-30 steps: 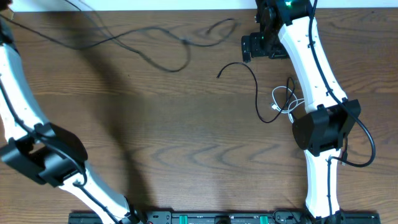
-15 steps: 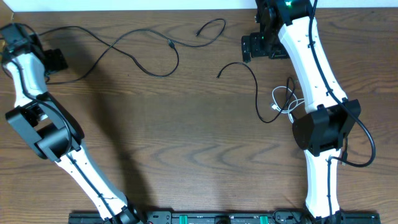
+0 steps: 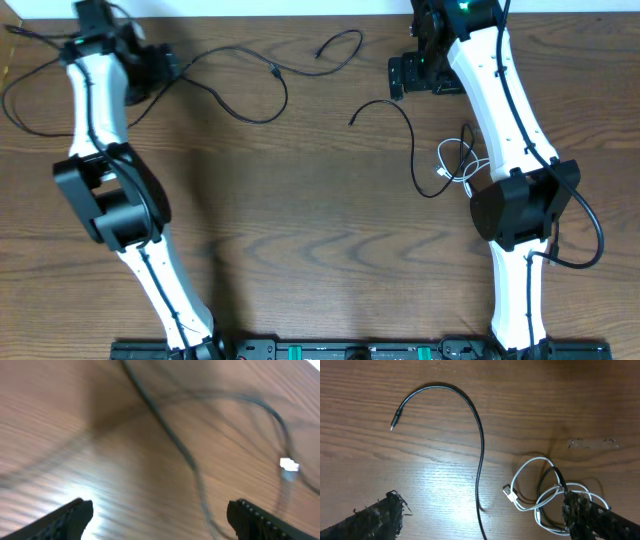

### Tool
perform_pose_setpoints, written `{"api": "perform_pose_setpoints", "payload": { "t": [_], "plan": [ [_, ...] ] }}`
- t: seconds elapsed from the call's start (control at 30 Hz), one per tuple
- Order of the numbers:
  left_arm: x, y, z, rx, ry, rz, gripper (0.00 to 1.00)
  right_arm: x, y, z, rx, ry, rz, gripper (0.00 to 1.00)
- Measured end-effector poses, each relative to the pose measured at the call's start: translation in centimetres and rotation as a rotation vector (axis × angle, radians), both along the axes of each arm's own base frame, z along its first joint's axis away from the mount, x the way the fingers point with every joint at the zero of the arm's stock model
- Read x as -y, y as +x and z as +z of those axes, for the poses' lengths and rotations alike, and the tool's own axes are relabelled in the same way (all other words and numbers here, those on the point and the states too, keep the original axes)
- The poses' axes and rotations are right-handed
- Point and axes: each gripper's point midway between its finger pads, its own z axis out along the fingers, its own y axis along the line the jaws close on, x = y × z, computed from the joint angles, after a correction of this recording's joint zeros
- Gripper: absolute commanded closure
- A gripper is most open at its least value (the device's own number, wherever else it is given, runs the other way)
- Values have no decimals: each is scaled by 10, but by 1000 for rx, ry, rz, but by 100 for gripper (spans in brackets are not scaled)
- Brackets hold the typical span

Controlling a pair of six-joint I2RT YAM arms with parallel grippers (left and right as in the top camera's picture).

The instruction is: Untangle cables

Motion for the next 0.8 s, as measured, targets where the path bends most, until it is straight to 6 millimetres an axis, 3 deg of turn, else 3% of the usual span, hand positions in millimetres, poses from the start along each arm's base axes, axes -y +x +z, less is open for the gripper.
{"api": "perform_pose_setpoints", "payload": {
  "t": [0.2,0.4,0.5,0.8],
  "plan": [
    [72,-12,-9,-111,-131,12,9,0,0,0,0,0,0,1],
    [124,-40,-47,-279,-184,117,10,0,0,0,0,0,0,1],
    [134,-51,-61,-337,-178,179,10,0,0,0,0,0,0,1],
    [127,-44,-76,-316,-181,361,38,0,0,0,0,0,0,1]
  ]
}}
